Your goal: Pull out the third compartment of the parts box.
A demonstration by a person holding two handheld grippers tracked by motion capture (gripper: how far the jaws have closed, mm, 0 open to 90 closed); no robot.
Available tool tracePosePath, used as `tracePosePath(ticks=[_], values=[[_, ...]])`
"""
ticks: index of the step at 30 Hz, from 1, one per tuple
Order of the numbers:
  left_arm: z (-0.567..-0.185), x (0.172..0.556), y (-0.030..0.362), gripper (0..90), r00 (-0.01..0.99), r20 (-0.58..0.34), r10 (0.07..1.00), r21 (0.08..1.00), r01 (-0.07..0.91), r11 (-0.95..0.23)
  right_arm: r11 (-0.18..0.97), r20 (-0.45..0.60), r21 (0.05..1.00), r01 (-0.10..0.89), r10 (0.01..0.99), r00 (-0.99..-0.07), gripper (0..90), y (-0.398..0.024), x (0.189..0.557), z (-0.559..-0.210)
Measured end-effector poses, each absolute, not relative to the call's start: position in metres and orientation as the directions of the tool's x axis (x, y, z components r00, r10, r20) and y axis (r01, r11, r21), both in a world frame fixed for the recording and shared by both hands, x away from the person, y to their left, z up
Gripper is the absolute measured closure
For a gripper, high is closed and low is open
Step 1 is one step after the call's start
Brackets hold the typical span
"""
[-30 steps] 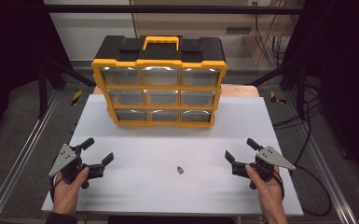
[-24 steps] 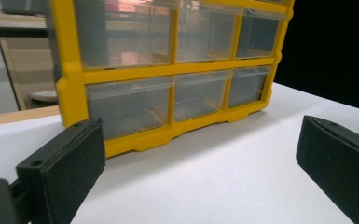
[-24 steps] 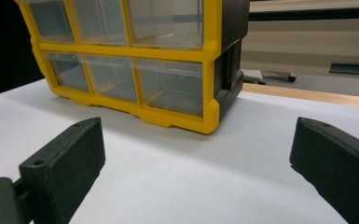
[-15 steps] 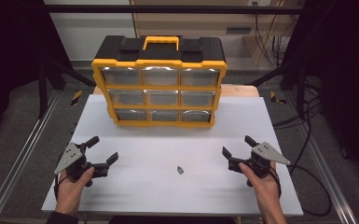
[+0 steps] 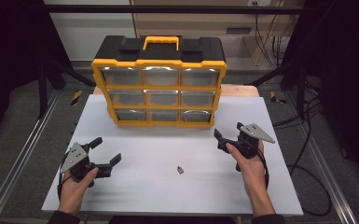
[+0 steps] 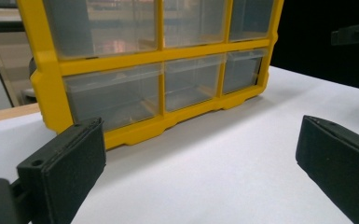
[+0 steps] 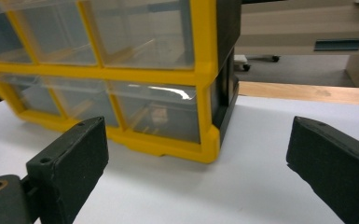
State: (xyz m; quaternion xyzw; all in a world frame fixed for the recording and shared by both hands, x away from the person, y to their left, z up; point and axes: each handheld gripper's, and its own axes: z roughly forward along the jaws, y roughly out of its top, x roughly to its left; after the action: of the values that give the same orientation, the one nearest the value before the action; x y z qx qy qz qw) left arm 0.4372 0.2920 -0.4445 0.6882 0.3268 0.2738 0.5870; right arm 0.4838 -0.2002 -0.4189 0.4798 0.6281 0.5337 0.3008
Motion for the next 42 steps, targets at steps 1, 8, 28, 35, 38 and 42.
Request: tracePosePath(ticks=[1, 8, 28, 35, 38, 42], values=[[-0.444, 0.437, 0.292, 1.3, 0.634, -0.012, 0.774, 0.987, 0.13, -0.091, -0.063, 0.164, 0.954, 0.293, 0.929, -0.333, 6.0, -0.199, 0.49, -0.418], [-0.444, 0.435, 0.294, 1.3, 0.63, -0.013, 0.777, 0.988, 0.128, -0.088, -0.051, 0.144, 0.942, 0.332, 0.955, -0.261, 8.7, -0.19, 0.502, -0.409], [-0.443, 0.429, 0.295, 1.3, 0.613, 0.013, 0.79, 0.984, 0.132, -0.118, 0.148, -0.039, 0.941, 0.305, 0.941, -0.337, 8.7, -0.144, 0.532, -0.327], [-0.446, 0.431, 0.294, 1.3, 0.62, 0.004, 0.785, 0.982, 0.147, -0.121, 0.191, -0.076, 0.936, 0.296, 0.929, -0.361, 8.4, -0.127, 0.533, -0.315], [-0.446, 0.43, 0.295, 1.3, 0.617, -0.007, 0.787, 0.983, 0.15, -0.109, 0.189, -0.081, 0.939, 0.286, 0.933, -0.352, 9.0, -0.123, 0.53, -0.314], [-0.445, 0.428, 0.296, 1.3, 0.619, -0.005, 0.786, 0.983, 0.146, -0.109, 0.194, -0.09, 0.941, 0.277, 0.933, -0.348, 9.2, -0.121, 0.528, -0.313]])
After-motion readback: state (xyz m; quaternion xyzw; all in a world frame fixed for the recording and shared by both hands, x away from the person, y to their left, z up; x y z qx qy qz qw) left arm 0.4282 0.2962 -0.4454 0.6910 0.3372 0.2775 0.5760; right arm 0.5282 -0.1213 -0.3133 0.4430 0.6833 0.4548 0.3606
